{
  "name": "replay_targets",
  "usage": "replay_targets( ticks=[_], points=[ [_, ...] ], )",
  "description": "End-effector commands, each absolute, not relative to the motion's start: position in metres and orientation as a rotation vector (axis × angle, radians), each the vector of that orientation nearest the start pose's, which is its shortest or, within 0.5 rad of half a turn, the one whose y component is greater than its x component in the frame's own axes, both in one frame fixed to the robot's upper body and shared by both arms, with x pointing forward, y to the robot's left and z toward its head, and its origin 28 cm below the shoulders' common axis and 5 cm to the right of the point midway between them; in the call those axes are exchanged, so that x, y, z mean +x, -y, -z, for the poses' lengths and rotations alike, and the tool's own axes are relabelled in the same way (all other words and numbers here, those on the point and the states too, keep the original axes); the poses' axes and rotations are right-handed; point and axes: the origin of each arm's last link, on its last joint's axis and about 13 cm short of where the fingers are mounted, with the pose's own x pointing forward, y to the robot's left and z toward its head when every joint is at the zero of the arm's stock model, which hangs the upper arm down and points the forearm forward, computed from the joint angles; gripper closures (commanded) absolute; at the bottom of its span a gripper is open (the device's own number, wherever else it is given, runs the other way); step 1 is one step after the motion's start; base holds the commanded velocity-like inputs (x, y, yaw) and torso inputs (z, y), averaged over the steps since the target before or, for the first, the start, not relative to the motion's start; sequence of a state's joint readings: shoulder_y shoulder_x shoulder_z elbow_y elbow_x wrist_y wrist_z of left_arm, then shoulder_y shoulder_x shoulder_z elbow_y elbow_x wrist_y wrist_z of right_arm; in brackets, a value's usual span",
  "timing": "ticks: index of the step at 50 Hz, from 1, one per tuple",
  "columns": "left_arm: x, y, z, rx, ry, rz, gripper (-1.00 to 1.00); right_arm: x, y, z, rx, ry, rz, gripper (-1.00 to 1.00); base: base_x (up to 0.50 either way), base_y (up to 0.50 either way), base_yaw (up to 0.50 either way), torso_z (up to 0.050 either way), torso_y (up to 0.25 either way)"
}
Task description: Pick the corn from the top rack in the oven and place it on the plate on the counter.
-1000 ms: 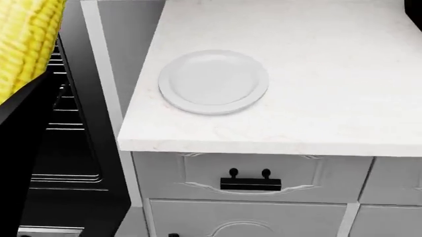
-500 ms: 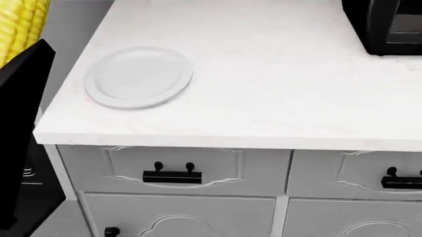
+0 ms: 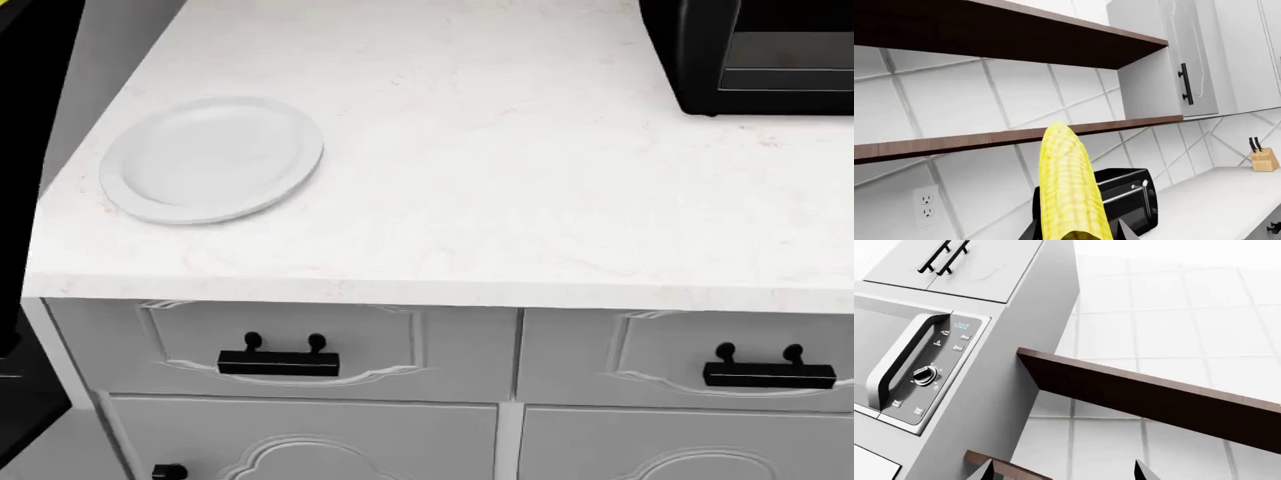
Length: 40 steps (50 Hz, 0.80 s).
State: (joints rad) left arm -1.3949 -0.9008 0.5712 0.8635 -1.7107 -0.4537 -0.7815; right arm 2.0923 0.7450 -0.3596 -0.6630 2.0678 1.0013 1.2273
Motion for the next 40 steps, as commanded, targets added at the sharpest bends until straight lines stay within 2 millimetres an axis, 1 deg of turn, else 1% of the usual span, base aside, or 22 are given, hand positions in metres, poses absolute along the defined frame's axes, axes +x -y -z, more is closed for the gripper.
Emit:
replay_targets(
  ticks=[1, 28, 38, 40],
  points=[
    [0.1562, -0.2041, -0.3392, -0.015, 0.484, 0.624, 1.0, 0.0941, 0.1064, -0.4282, -0.24, 0.81, -0.264, -1.0, 0.48, -0.25, 0.0, 0.0, 0.0],
    [0.1547, -0.2011, -0.3427, -0.015, 0.497, 0.632, 1.0, 0.0994, 0.108, -0.4257, -0.247, 0.798, -0.252, -1.0, 0.48, -0.25, 0.0, 0.0, 0.001],
    [0.1542, -0.2007, -0.3438, -0.016, 0.501, 0.632, 1.0, 0.0967, 0.1082, -0.4292, -0.237, 0.817, -0.252, -1.0, 0.48, -0.23, 0.0, 0.0, 0.002],
    [0.1544, -0.2007, -0.3437, -0.016, 0.501, 0.632, 1.0, 0.0941, 0.1085, -0.4318, -0.23, 0.832, -0.25, -1.0, 0.0, 0.0, 0.0, 0.0, 0.005]
  ],
)
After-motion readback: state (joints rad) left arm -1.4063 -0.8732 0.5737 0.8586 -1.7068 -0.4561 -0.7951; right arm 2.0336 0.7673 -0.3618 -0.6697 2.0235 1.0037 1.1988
